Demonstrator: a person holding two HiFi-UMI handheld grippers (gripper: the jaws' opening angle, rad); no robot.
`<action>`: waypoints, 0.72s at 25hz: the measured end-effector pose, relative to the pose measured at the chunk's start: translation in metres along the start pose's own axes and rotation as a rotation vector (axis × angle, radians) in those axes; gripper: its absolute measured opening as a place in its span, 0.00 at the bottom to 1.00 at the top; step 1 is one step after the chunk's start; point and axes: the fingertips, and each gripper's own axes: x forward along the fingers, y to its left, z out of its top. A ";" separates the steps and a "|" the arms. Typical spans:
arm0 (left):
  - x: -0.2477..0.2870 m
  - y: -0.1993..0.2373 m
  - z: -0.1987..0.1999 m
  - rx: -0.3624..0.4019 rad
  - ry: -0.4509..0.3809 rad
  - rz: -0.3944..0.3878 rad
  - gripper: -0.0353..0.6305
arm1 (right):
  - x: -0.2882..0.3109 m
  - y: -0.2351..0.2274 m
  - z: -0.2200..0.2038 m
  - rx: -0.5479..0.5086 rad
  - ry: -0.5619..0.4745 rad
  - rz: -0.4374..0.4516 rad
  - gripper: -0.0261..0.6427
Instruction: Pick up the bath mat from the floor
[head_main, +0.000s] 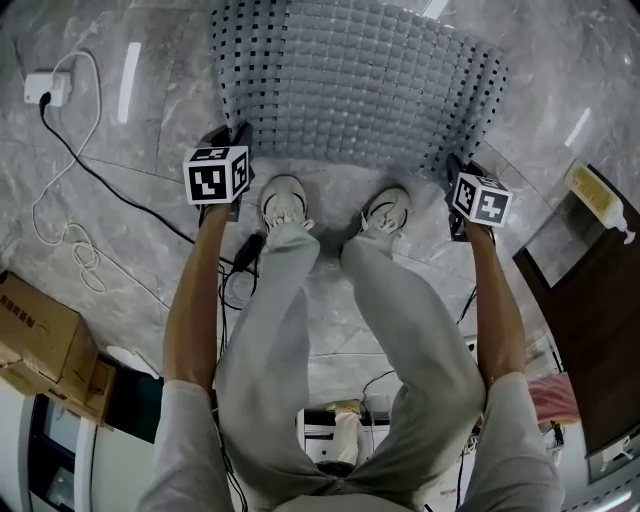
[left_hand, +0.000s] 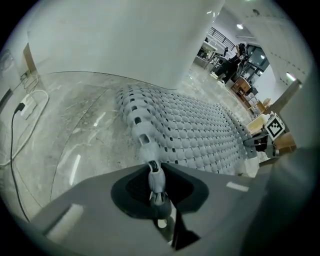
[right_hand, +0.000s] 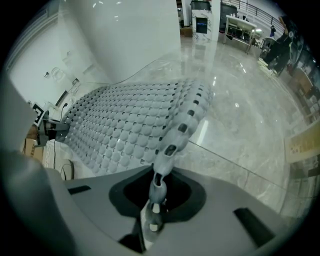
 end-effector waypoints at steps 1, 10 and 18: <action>-0.004 -0.002 0.000 -0.001 0.004 -0.002 0.13 | -0.003 0.002 0.000 -0.002 0.001 0.004 0.12; -0.038 -0.031 0.018 0.038 0.034 -0.040 0.13 | -0.040 0.022 0.016 0.013 -0.038 0.045 0.12; -0.076 -0.062 0.043 0.051 0.031 -0.076 0.13 | -0.077 0.050 0.034 0.021 -0.069 0.098 0.11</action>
